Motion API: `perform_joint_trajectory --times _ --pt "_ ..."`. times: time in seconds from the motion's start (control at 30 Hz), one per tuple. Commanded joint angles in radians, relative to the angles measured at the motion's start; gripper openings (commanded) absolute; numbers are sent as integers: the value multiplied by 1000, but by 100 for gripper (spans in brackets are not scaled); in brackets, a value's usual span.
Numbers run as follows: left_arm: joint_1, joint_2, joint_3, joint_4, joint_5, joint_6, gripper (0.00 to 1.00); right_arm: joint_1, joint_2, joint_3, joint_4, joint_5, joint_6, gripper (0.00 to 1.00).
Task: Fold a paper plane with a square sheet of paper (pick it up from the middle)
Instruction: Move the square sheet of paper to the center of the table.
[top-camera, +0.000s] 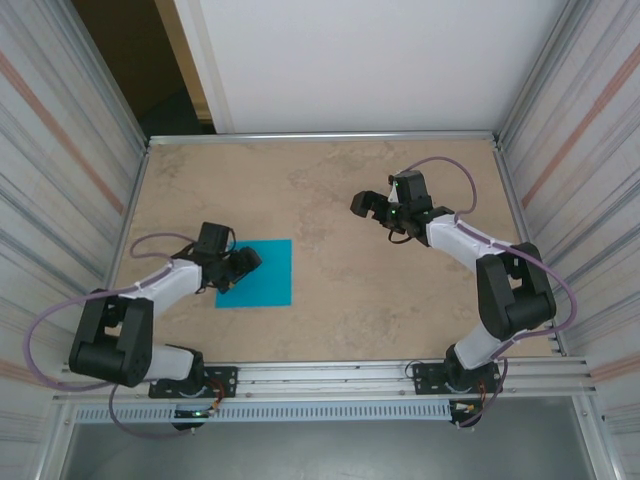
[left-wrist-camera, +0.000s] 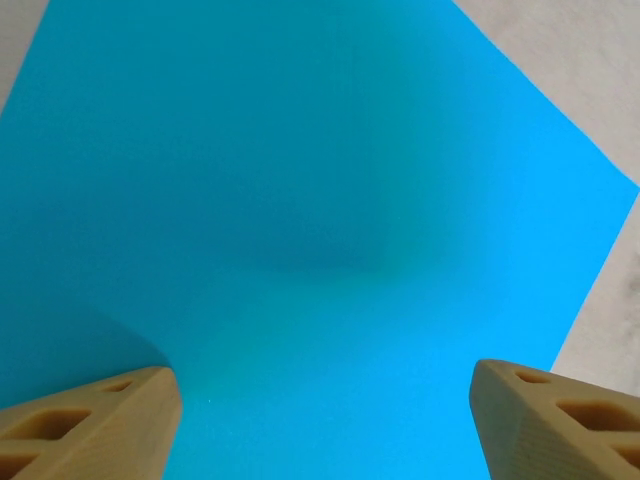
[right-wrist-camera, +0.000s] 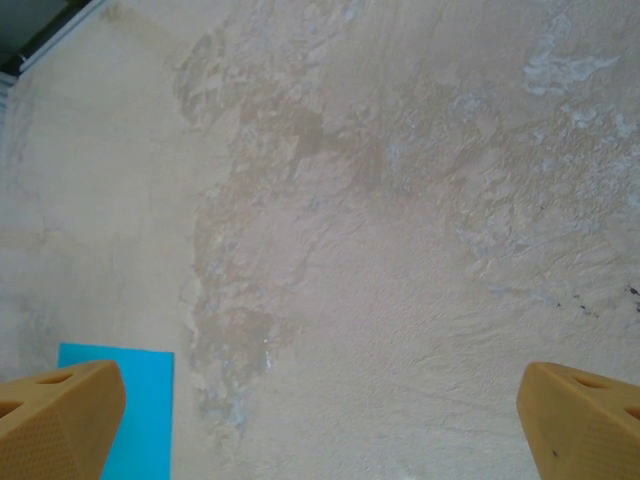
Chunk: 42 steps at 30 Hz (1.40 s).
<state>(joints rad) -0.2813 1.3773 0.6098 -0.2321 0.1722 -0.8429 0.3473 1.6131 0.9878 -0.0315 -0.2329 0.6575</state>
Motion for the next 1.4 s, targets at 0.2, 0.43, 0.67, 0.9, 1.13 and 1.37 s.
perform_joint_trajectory --times 0.2,0.43,0.67,0.9,1.13,1.37 --pt "-202 255 139 114 44 -280 73 -5 21 12 -18 -4 67 99" --pt "-238 419 286 161 87 -368 62 13 27 19 -77 -91 62 90" --pt "-244 415 360 162 128 -324 59 92 81 40 -117 -157 108 75" --pt "-199 313 414 81 154 -101 60 111 169 74 -124 -198 159 51" --pt "-147 389 440 86 291 -4 58 112 237 122 -166 -206 156 45" --pt "-147 448 499 38 311 48 63 109 276 139 -187 -202 157 44"
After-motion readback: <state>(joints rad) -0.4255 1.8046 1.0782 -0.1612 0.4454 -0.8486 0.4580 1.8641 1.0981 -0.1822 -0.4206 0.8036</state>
